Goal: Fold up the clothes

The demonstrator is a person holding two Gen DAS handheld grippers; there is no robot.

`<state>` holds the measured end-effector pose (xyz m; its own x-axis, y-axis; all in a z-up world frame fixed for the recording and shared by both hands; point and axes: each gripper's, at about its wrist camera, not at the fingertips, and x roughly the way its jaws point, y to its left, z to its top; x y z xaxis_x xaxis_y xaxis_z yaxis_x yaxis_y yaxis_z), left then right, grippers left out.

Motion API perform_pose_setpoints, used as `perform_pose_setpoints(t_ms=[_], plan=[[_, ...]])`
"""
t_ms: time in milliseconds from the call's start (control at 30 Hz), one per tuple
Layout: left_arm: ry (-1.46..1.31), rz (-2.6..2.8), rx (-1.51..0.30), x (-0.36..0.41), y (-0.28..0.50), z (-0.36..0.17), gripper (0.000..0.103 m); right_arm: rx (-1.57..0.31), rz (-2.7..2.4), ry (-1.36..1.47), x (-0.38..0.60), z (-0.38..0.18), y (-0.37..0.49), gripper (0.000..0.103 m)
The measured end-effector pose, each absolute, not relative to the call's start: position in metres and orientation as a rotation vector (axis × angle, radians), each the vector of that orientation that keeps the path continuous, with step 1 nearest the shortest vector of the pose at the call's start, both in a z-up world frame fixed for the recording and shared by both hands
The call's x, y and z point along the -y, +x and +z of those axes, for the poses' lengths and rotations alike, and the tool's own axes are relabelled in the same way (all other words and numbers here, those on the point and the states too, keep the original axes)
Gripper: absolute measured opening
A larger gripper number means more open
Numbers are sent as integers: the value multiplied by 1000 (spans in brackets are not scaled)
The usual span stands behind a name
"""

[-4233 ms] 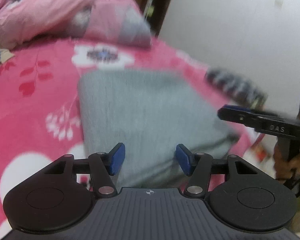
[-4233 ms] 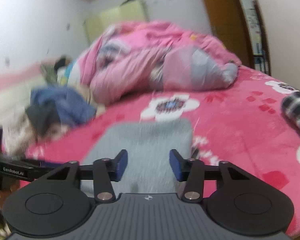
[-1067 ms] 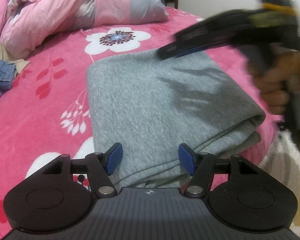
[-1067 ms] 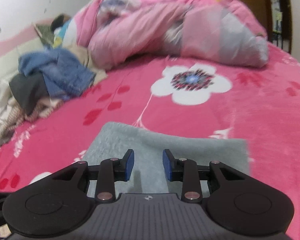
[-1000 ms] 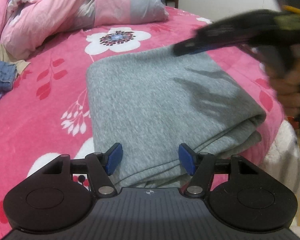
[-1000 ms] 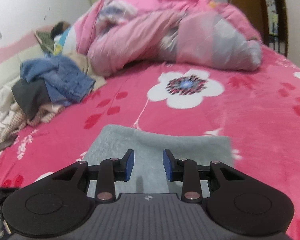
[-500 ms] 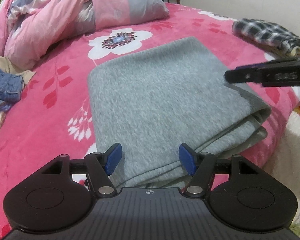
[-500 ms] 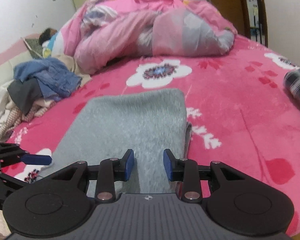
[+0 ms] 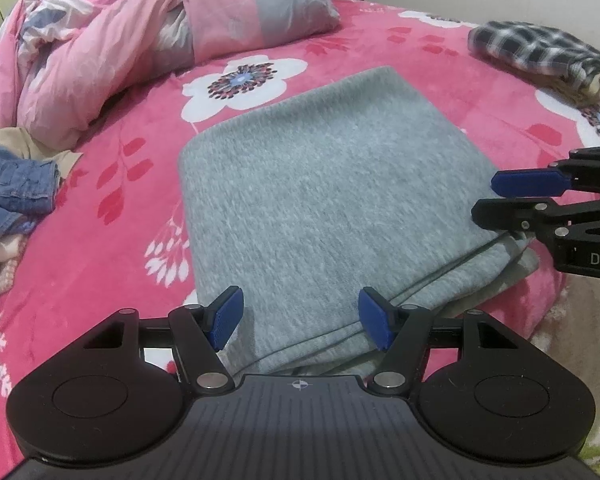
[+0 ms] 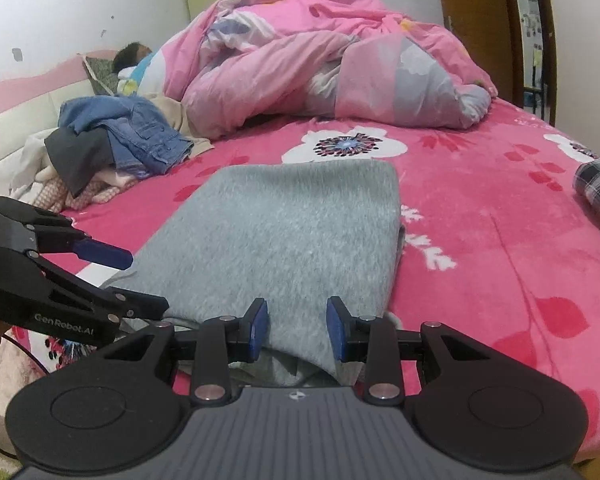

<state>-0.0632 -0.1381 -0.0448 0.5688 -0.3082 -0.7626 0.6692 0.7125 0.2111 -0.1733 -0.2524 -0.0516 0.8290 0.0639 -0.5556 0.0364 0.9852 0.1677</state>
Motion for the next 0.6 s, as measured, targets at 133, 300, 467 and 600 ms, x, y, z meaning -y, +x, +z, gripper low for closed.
perform_pose_setpoints(t_ms=[133,300,467,600], plan=[[525,-603,-767,138,-63,-45,64,-586,11,186,254,-54,-176,36],[525,-603,-767,138,-63,-45,64,-576,8,195,256,-57,-179,36],[525,-603,-767,138,-63,-45,64,-571,7,200,257,-58,-180,36],[523,-603,-768,137,-63,-45,65,-569,6,198,257,-59,-181,37]])
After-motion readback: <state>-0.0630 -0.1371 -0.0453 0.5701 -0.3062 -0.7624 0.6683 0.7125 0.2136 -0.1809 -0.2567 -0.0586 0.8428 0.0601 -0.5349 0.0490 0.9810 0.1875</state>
